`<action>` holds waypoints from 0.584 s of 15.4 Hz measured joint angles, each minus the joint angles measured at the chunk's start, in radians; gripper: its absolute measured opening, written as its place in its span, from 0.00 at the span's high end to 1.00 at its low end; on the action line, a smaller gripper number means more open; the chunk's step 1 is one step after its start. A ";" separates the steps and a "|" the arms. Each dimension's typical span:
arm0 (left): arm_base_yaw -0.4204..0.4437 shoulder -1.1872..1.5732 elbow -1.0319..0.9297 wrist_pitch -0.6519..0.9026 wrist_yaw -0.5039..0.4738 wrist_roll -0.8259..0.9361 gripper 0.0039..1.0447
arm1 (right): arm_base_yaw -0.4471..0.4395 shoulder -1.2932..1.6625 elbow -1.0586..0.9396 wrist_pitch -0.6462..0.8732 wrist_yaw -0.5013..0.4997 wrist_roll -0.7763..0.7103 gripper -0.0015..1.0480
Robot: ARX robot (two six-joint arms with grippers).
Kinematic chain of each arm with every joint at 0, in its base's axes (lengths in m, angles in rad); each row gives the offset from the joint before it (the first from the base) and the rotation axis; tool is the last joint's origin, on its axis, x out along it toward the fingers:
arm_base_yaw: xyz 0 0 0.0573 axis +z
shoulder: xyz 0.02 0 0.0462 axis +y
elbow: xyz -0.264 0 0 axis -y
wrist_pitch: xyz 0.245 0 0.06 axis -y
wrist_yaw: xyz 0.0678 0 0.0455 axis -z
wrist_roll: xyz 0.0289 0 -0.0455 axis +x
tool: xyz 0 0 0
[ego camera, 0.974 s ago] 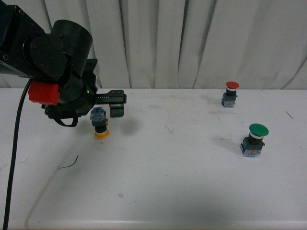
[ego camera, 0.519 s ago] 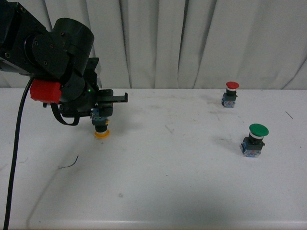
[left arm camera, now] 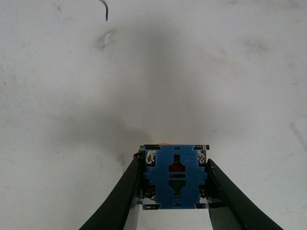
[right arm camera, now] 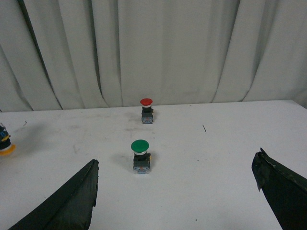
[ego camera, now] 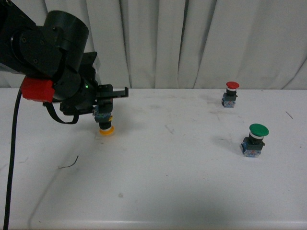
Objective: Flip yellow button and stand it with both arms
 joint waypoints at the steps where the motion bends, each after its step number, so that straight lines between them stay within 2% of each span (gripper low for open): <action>1: -0.003 -0.047 -0.031 0.037 0.029 -0.010 0.69 | 0.000 0.000 0.000 0.000 0.000 0.000 0.06; 4: -0.031 -0.245 -0.166 0.212 0.186 -0.088 0.69 | 0.000 0.000 0.000 0.000 0.000 0.000 0.06; 7: -0.066 -0.420 -0.355 0.518 0.372 -0.271 0.70 | 0.000 0.000 0.000 0.000 0.000 0.000 0.06; 9: -0.094 -0.470 -0.458 0.770 0.443 -0.412 0.70 | 0.000 0.000 0.000 0.000 0.000 0.000 0.06</action>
